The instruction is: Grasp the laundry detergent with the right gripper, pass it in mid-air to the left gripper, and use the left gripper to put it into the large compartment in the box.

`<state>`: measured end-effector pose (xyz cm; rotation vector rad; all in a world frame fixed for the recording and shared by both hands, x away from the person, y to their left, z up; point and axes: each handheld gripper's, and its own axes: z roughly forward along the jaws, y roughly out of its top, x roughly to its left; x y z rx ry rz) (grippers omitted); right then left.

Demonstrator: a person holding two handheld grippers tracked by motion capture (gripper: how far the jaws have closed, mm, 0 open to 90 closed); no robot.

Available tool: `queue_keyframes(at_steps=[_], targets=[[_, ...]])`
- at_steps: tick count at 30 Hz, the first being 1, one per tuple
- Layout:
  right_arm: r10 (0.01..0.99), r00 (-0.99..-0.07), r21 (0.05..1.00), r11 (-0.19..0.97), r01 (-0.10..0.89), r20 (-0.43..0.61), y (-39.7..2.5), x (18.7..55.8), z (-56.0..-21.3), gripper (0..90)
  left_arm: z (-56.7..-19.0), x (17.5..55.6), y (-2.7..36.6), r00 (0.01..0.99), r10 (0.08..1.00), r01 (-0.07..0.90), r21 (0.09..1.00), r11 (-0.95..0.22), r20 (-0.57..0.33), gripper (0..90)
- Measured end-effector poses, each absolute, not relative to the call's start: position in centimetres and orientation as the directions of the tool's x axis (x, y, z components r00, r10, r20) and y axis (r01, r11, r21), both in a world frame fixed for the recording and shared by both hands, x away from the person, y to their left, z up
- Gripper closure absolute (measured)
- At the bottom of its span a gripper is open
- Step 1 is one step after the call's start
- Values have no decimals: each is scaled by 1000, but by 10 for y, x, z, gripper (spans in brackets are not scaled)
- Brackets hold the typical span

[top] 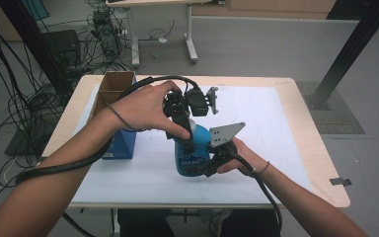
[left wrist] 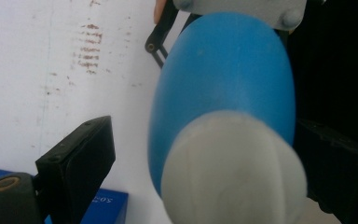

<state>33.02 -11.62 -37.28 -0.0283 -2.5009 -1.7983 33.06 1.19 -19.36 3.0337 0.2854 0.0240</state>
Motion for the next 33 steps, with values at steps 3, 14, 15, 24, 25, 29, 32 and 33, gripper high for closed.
queue_keyframes(at_steps=[3, 14, 15, 24, 25, 29, 32, 33], targets=[[-21, -998, 946, 321, 53, 63, -115, 330, -372, 403, -194, 329, 10, 984, 177, 176, 87, -981, 10, 93], [-25, -998, 946, 321, 46, 58, -113, 330, -373, 406, -194, 329, 12, 983, 185, 183, 84, -979, 11, 97], [-24, -998, 946, 322, 50, 61, -113, 330, -373, 406, -193, 329, 13, 982, 187, 186, 87, -979, 9, 97], [-21, -998, 948, 316, 46, 56, -113, 330, -373, 407, -192, 329, 14, 982, 187, 185, 91, -978, 15, 95], [-20, -998, 948, 315, 47, 56, -114, 330, -373, 407, -192, 329, 14, 982, 191, 189, 94, -977, 11, 95], [-18, -998, 947, 317, 48, 57, -114, 330, -373, 407, -191, 329, 15, 981, 194, 192, 92, -977, 14, 94], [-16, -998, 947, 317, 51, 59, -114, 330, -372, 407, -191, 329, 15, 981, 195, 193, 93, -977, 14, 93], [-14, -998, 948, 316, 48, 56, -115, 330, -373, 407, -191, 329, 15, 981, 196, 194, 93, -977, 14, 92]])
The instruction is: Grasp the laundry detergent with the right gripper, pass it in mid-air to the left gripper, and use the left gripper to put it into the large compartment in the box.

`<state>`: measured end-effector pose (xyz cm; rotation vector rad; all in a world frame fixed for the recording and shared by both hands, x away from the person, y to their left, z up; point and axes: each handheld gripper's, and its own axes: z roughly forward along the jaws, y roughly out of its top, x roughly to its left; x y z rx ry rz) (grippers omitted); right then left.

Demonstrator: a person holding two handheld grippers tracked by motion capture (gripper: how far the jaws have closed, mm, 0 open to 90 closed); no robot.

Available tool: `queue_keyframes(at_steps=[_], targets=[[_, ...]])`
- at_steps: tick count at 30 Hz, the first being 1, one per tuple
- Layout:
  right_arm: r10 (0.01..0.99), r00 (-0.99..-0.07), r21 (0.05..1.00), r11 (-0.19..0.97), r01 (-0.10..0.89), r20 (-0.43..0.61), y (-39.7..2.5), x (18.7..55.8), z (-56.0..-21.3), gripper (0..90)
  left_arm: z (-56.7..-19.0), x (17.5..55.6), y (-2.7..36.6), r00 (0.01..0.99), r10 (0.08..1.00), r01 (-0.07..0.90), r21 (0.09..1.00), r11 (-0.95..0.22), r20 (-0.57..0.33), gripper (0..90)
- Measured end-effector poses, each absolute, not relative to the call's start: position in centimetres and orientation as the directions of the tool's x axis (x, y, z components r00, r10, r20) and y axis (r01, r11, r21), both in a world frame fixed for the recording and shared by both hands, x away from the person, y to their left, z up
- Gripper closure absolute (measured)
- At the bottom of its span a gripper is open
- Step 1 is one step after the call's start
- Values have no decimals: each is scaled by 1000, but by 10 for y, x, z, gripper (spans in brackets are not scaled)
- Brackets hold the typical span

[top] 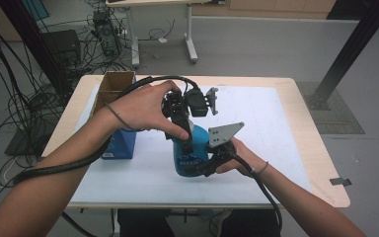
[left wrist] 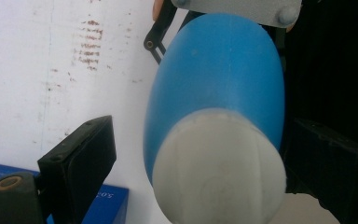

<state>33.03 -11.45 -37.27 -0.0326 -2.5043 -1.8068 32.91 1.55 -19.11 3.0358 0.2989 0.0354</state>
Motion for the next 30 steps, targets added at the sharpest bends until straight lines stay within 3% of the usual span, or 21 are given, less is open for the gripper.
queue_keyframes(at_steps=[30], targets=[[-7, -998, 944, 325, 55, 61, -113, 332, -376, 408, -191, 330, 19, 980, 200, 198, 91, -976, 10, 93]])
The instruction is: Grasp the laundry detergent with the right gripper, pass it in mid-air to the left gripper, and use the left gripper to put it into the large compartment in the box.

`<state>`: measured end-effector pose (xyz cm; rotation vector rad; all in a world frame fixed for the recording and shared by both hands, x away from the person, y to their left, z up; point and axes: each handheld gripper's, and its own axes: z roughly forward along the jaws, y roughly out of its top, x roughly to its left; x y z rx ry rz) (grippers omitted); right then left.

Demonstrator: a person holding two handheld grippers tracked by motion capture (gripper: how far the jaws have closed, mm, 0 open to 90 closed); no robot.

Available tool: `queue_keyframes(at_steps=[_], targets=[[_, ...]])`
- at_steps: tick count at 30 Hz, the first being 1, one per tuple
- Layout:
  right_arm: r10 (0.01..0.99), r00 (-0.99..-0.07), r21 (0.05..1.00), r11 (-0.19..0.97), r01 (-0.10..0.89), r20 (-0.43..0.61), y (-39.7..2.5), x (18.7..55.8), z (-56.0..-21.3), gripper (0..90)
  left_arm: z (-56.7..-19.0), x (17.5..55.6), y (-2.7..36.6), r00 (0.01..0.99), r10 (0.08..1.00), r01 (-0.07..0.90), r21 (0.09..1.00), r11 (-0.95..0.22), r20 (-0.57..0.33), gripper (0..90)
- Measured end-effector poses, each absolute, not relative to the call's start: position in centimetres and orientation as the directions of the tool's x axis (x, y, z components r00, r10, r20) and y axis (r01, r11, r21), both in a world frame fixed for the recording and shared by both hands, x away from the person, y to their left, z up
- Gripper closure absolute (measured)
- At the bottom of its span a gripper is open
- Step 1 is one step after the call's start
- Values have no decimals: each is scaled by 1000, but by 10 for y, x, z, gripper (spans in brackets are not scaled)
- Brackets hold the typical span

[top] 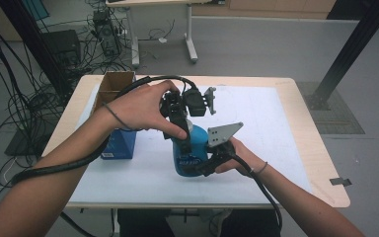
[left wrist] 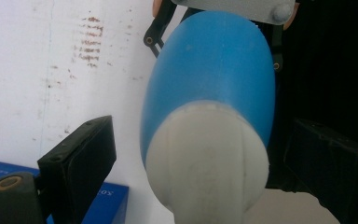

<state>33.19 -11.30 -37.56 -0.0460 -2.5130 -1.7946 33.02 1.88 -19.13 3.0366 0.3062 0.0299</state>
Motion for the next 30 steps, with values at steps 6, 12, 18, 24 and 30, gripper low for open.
queue_keyframes(at_steps=[6, 12, 18, 24, 30], targets=[[-6, -998, 943, 327, 58, 63, -113, 332, -376, 408, -192, 330, 20, 979, 201, 200, 85, -976, 12, 93], [-5, -998, 942, 330, 55, 60, -113, 332, -376, 409, -191, 329, 20, 979, 202, 200, 85, -976, 10, 93], [-4, -998, 943, 329, 53, 58, -113, 332, -376, 409, -192, 329, 20, 980, 201, 200, 85, -976, 8, 93], [-4, -998, 942, 330, 53, 58, -113, 332, -376, 409, -191, 329, 20, 979, 202, 200, 83, -976, 10, 92], [-3, -998, 943, 330, 52, 56, -113, 332, -376, 409, -191, 328, 20, 979, 204, 202, 80, -976, 10, 91]])
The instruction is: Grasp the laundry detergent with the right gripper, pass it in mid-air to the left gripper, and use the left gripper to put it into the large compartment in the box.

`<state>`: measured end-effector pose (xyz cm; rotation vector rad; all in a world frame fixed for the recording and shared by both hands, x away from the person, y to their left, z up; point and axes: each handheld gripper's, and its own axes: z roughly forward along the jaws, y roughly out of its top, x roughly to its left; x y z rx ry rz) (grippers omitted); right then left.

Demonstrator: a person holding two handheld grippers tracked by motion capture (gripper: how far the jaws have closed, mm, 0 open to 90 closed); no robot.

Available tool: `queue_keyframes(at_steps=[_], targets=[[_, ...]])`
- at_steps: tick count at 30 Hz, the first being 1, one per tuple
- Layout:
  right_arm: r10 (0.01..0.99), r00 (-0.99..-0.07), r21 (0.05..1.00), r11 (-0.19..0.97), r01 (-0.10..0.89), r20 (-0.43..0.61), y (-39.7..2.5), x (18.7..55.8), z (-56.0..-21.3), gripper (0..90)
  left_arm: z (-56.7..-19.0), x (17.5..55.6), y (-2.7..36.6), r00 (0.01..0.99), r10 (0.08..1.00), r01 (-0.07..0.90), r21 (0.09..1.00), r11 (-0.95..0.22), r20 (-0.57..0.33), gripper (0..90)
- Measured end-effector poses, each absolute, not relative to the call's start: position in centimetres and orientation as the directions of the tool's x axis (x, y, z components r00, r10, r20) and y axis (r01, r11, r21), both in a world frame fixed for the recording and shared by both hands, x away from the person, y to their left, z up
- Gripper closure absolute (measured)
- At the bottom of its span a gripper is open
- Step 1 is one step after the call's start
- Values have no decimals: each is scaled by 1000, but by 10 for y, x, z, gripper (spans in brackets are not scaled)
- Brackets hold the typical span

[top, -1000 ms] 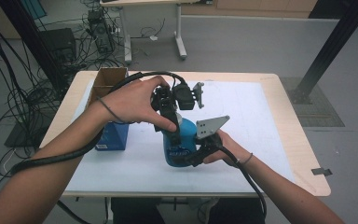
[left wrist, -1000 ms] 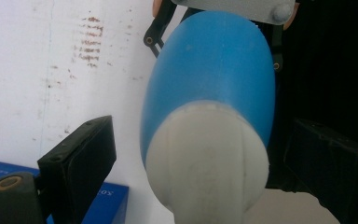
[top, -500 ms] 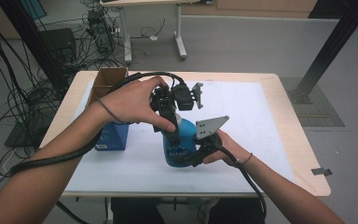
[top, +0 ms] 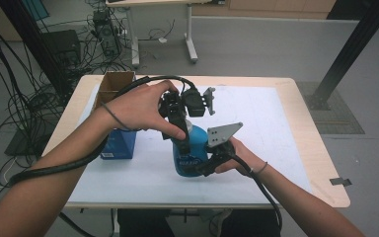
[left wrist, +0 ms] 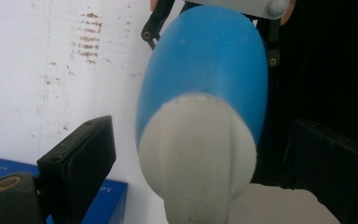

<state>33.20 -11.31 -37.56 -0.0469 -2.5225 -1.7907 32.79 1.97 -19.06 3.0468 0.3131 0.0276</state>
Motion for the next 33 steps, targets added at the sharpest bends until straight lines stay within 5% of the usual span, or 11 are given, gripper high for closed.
queue_keyframes(at_steps=[33], targets=[[-14, -999, 944, 328, 41, 48, -113, 331, -373, 410, -199, 328, 10, 984, 177, 176, 26, -984, 15, 125]])
